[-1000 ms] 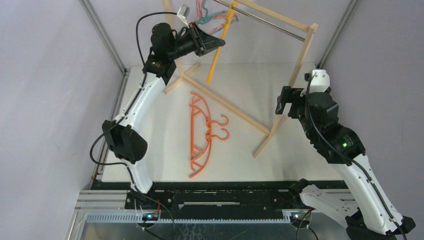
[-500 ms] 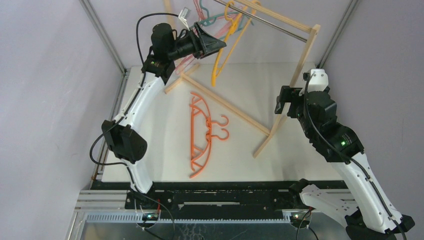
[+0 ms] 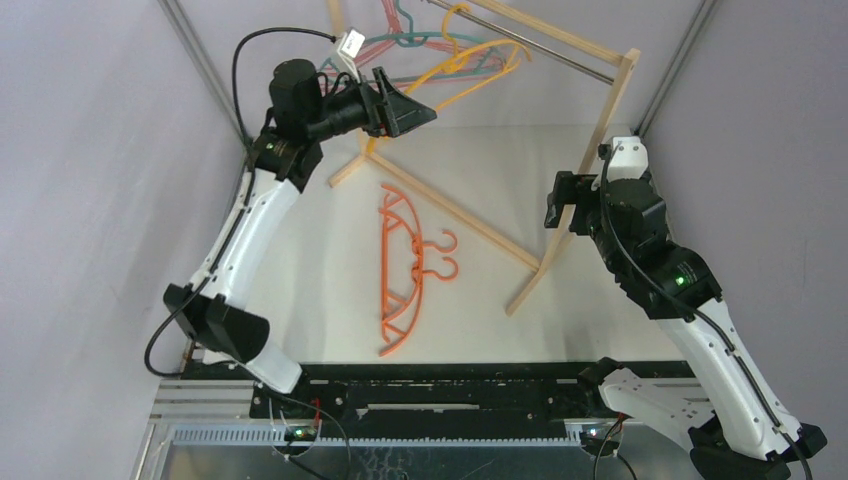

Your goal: Organize the hangers

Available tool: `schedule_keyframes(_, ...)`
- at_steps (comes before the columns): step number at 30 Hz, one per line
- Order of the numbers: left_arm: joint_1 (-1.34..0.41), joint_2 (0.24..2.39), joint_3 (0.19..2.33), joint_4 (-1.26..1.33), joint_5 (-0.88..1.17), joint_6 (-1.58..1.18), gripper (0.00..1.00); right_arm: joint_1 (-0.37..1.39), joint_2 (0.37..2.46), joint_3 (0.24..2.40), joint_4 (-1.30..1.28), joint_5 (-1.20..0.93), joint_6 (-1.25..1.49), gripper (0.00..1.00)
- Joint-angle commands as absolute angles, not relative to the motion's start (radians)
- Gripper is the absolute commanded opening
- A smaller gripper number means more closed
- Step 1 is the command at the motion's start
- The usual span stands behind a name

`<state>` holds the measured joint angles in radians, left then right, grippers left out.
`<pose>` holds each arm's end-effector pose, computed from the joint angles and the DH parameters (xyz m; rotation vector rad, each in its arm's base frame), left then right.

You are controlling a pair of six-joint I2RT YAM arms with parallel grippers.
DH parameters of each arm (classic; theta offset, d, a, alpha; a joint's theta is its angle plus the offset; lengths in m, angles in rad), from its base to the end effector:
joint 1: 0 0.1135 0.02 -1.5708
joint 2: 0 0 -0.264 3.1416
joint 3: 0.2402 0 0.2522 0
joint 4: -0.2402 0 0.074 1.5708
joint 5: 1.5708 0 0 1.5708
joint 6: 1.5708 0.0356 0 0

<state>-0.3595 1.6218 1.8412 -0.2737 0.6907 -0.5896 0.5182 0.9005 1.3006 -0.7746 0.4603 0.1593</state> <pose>0.3297 -0.1482 0.4835 0.3756 1.7338 -1.2641 0.1440 0.0639 0.4323 -0.0402 1.9043 0.0103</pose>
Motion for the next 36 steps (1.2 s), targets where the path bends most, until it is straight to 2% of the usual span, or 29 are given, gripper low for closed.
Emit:
schedule_keyframes(1, -0.359, 1.504, 1.795, -0.344, 0.640, -0.422, 1.00, 0.514, 0.897, 1.302, -0.754, 0.444, 0.159, 1.00)
schedule_keyframes(8, -0.355, 1.409, 1.653, -0.400, 0.538, -0.305, 1.00, 0.515, 0.897, 1.301, -0.760, 0.437, 0.163, 1.00)
schedule_keyframes(15, -0.354, 1.352, 1.528, -0.341, 0.343, -0.259, 0.99, 0.514, 0.899, 1.303, -0.755, 0.420, 0.165, 1.00)
schedule_keyframes(21, -0.353, 1.292, 1.435, -0.388, 0.120, -0.208, 1.00, 0.514, 0.897, 1.301, -0.760, 0.425, 0.164, 1.00)
schedule_keyframes(26, -0.361, 1.193, 1.257, -0.404, -0.009, -0.213, 1.00, 0.515, 0.904, 1.302, -0.751, 0.423, 0.161, 1.00)
schedule_keyframes(36, -0.627, 1.084, 0.866, -0.395, -0.150, -0.318, 0.90, 0.514, 0.925, 1.302, -0.760, 0.409, 0.176, 1.00)
